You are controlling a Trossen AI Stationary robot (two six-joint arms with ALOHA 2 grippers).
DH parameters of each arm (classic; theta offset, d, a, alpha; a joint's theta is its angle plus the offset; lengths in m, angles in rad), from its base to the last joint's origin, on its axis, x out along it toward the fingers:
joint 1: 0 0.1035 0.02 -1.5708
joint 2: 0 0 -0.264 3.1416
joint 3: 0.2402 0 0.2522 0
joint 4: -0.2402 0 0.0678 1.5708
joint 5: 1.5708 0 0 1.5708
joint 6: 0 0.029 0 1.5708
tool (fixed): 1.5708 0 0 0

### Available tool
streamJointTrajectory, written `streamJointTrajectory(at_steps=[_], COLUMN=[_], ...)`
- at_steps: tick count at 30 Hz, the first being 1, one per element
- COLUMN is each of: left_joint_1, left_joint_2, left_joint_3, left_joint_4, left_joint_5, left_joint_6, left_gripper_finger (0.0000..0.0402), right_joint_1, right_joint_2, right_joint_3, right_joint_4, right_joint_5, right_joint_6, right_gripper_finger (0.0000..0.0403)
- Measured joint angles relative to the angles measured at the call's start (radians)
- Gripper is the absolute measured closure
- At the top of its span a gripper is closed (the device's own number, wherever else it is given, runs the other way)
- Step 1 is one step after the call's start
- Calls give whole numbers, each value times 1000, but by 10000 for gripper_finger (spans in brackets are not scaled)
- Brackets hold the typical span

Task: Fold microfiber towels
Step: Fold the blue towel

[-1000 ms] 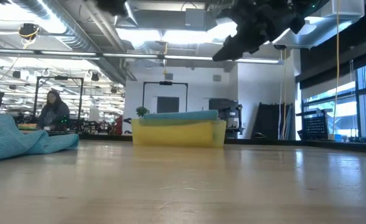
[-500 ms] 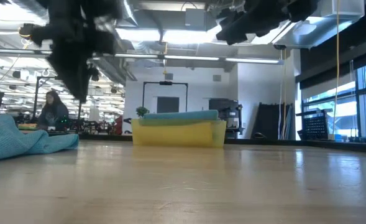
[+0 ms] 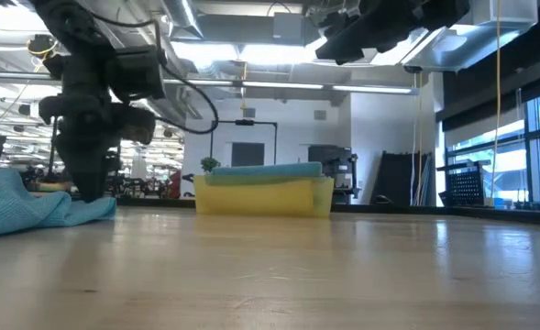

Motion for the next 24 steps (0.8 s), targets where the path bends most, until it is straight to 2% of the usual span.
streamJointTrajectory(at_steps=[6,8,12,15,20,24], left_joint_1=[-59,-84,-121,-136,-182,-221], left_joint_2=[0,0,0,0,-13,-14], left_joint_3=[-3,-3,-2,30,181,369], left_joint_4=[62,62,79,69,72,66], left_joint_5=[-36,-54,-73,-115,-269,-324], left_joint_6=[45,85,145,171,244,348], left_gripper_finger=[283,309,385,397,401,401], right_joint_1=[0,0,0,0,11,31], right_joint_2=[0,0,0,0,1,1], right_joint_3=[0,0,0,0,-50,-109], right_joint_4=[23,24,25,35,129,151], right_joint_5=[0,0,1,2,2,50], right_joint_6=[5,5,5,19,51,92], right_gripper_finger=[241,241,241,241,241,241])
